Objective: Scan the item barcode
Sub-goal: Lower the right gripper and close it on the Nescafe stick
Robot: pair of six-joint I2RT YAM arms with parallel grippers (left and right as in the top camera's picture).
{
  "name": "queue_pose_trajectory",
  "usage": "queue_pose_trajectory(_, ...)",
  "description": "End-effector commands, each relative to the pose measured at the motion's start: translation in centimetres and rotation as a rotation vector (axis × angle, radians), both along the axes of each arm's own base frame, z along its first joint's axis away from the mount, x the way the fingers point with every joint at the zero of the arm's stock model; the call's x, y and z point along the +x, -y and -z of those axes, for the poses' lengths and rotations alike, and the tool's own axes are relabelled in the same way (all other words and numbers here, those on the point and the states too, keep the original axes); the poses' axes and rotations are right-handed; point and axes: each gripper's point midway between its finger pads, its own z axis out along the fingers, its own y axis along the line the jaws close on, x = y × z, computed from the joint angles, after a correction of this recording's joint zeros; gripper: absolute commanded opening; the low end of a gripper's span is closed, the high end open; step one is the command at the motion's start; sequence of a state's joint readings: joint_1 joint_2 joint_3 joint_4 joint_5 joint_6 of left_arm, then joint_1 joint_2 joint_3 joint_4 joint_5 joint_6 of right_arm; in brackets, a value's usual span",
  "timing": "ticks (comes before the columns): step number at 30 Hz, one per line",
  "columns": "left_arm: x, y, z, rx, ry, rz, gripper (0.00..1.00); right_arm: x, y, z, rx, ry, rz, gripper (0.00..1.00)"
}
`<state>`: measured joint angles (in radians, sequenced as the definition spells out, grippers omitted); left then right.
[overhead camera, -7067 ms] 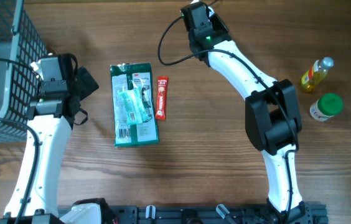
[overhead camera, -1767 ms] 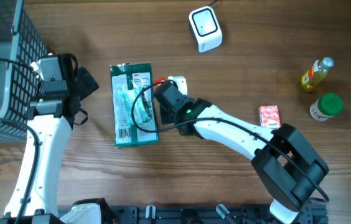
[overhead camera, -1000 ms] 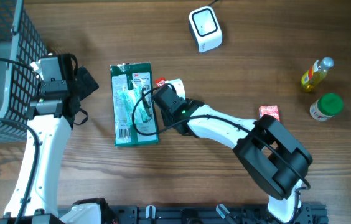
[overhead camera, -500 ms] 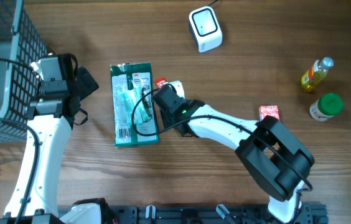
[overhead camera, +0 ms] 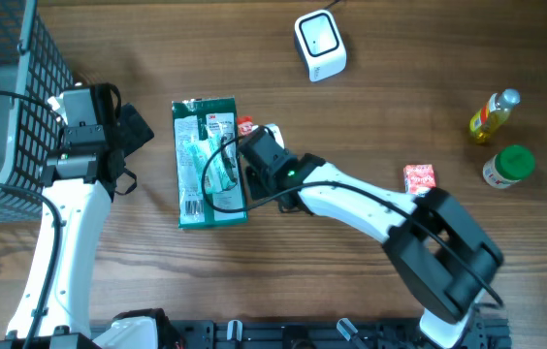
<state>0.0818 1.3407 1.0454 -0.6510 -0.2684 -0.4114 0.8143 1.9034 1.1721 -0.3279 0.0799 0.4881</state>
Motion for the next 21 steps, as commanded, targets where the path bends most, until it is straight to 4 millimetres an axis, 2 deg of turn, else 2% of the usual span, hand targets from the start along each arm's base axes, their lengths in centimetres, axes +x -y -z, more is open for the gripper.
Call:
queue_pose_trajectory(1,0.1,-0.4,-0.5,0.018,0.009,-0.005,1.0,-1.6,-3.8,-5.6,0.201,0.02,-0.215,0.04)
queue_pose_trajectory(3,0.1,-0.4,-0.5,0.018,0.009,-0.005,1.0,-3.0,-5.0,-6.6,0.262,0.0,-0.319,0.04)
queue_pose_trajectory(6,0.1,-0.4,-0.5,0.018,0.009,-0.005,1.0,-4.4,-5.8,-6.8,0.315,-0.053,-0.383,0.04)
queue_pose_trajectory(12,0.1,-0.4,-0.5,0.018,0.009,-0.005,1.0,-4.6,-6.4,-6.0,0.327,-0.074,-0.388,0.04)
queue_pose_trajectory(15,0.1,-0.4,-0.5,0.018,0.009,-0.005,1.0,-4.5,-6.5,-5.0,0.349,-0.14,-0.297,0.04)
queue_pose_trajectory(18,0.1,-0.4,-0.5,0.018,0.009,-0.005,1.0,-4.6,-6.6,-3.6,0.341,-0.169,-0.282,0.04)
queue_pose_trajectory(21,0.1,-0.4,-0.5,0.018,0.009,-0.005,1.0,-4.7,-6.7,-2.5,0.331,-0.186,-0.278,0.15)
